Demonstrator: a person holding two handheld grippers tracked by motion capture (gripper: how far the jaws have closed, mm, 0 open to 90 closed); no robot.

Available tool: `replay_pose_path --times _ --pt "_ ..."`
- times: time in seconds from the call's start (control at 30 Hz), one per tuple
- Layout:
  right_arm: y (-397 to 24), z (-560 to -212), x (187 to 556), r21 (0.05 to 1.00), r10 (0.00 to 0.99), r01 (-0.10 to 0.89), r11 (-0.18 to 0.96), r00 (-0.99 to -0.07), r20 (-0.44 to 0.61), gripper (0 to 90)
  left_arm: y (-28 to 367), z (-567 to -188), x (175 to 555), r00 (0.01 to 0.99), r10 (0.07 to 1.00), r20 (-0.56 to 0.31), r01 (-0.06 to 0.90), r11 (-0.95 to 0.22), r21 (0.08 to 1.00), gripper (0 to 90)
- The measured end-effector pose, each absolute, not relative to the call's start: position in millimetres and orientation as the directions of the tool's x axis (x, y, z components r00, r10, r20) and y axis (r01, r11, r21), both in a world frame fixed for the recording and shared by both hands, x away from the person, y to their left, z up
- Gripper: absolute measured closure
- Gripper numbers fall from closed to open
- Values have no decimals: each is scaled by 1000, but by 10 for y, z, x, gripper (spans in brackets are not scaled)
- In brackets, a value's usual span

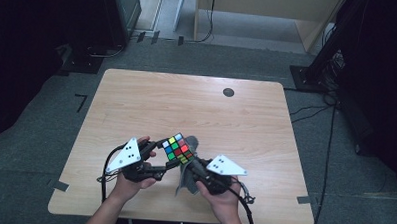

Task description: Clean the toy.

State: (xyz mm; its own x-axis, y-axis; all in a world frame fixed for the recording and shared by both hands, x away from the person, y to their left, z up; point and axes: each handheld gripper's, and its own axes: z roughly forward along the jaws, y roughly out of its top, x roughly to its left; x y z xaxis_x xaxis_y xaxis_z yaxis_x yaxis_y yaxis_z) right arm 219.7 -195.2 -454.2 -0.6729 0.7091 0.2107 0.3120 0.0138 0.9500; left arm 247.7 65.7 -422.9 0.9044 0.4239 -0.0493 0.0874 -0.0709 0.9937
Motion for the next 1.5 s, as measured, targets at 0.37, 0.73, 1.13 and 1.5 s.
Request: replay_pose_path --times 0.37,0.73,1.13,1.5 --pt "-1907 -4548 2194 946 706 317 60 -684 185 725 636 -4245 2483 894 445 -56 101 -78 992 348" --pt "-1756 -4614 2185 937 654 326 129 -738 166 709 599 -4260 2474 894 446 -46 103 -105 989 348" --pt "-1690 -4667 2158 928 620 351 124 -758 204 705 577 -4274 2475 898 437 -55 115 -111 987 349" --pt "-1846 -4583 2156 941 669 336 33 -707 229 702 571 -4207 2436 901 430 -64 111 -87 990 348"
